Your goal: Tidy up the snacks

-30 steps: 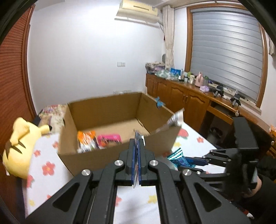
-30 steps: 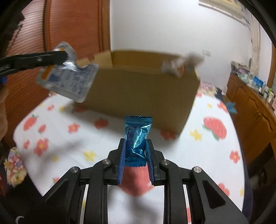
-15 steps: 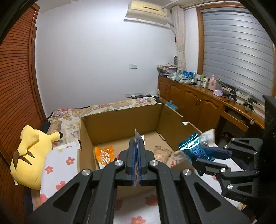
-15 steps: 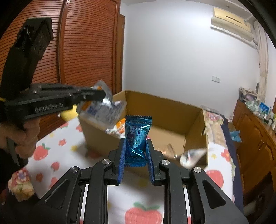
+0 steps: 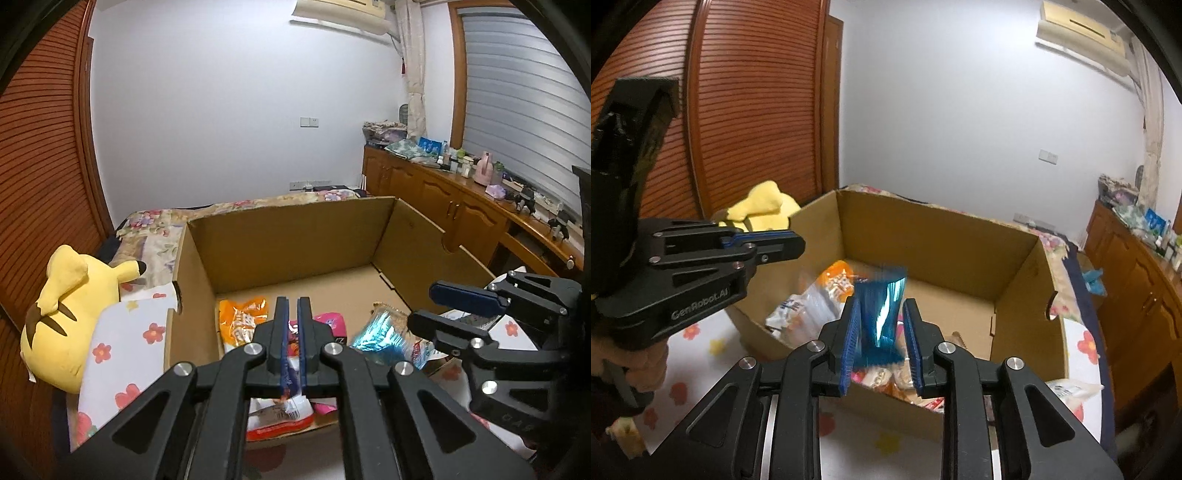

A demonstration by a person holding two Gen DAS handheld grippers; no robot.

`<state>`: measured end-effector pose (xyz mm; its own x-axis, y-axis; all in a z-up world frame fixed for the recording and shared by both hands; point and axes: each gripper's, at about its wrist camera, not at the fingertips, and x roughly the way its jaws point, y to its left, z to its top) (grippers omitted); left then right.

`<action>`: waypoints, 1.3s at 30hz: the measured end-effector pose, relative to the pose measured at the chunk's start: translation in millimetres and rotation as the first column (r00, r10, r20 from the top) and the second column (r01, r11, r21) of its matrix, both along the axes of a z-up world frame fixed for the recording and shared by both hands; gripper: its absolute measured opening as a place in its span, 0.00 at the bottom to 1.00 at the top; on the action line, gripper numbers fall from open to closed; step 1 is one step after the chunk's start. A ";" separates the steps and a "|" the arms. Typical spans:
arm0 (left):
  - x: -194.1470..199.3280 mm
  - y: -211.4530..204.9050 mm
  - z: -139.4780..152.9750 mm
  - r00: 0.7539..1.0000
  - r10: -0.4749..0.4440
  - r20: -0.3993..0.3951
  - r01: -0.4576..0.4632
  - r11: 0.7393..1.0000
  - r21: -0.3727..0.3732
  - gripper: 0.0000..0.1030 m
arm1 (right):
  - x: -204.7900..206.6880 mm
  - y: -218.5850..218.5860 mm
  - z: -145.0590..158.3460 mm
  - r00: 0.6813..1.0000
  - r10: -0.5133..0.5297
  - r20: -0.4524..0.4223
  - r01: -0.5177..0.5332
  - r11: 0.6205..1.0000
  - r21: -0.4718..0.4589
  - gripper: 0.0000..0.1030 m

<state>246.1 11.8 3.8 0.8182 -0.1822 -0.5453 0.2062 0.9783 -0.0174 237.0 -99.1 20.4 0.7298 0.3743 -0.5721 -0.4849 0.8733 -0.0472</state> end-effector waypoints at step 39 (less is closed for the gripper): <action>-152.7 -6.4 25.9 0.982 0.112 0.154 -0.118 0.993 0.030 0.86 | -110.3 -40.0 27.8 0.984 -0.133 0.120 0.120 0.987 0.109 0.61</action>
<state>93.4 5.4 29.7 0.9063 -0.0634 -0.4178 0.0901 0.9950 0.0443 126.6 -139.1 48.1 0.8389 0.3255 -0.4362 -0.3659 0.9306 -0.0093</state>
